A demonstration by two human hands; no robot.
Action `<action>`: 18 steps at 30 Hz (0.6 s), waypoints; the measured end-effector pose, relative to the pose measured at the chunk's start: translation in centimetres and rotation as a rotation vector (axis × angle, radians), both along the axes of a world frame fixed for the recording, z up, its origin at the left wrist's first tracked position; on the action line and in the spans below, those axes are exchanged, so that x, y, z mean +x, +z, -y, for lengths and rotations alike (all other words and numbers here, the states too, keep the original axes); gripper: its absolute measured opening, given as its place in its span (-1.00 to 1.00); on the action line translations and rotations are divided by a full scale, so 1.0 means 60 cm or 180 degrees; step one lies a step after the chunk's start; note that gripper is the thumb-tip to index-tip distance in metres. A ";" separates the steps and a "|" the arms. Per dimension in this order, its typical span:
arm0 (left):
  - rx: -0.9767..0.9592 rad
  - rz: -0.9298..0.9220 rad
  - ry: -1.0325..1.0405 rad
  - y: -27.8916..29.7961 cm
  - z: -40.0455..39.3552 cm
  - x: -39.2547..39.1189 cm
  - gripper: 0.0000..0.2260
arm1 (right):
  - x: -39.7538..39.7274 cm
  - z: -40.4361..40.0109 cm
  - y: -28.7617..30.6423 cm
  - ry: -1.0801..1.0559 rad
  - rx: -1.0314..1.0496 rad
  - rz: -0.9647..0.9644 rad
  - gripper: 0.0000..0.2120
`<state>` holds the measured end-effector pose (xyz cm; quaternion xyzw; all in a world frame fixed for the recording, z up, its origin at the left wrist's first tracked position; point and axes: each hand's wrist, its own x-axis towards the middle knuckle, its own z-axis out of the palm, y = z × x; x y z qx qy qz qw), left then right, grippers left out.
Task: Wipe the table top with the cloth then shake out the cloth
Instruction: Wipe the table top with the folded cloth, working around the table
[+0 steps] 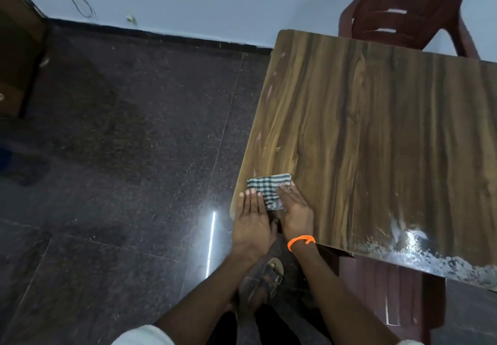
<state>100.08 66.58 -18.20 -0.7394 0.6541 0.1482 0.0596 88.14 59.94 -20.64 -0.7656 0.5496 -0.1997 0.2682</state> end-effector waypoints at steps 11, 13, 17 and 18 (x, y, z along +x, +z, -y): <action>0.0052 -0.0344 0.0129 -0.014 -0.137 0.041 -0.25 | 0.006 -0.083 0.009 0.0858 0.0043 -0.0093 -0.34; 0.0104 -0.0403 0.0081 -0.009 -0.125 0.021 -0.25 | -0.021 -0.072 0.013 0.0818 0.0023 -0.0103 -0.38; -0.0001 -0.0489 -0.0118 -0.001 -0.054 0.004 -0.28 | -0.052 -0.019 0.000 0.0426 0.0026 -0.0050 -0.43; 0.0007 -0.0432 -0.0167 0.001 -0.033 0.010 -0.29 | -0.048 -0.003 -0.003 0.0298 0.0041 -0.0015 -0.47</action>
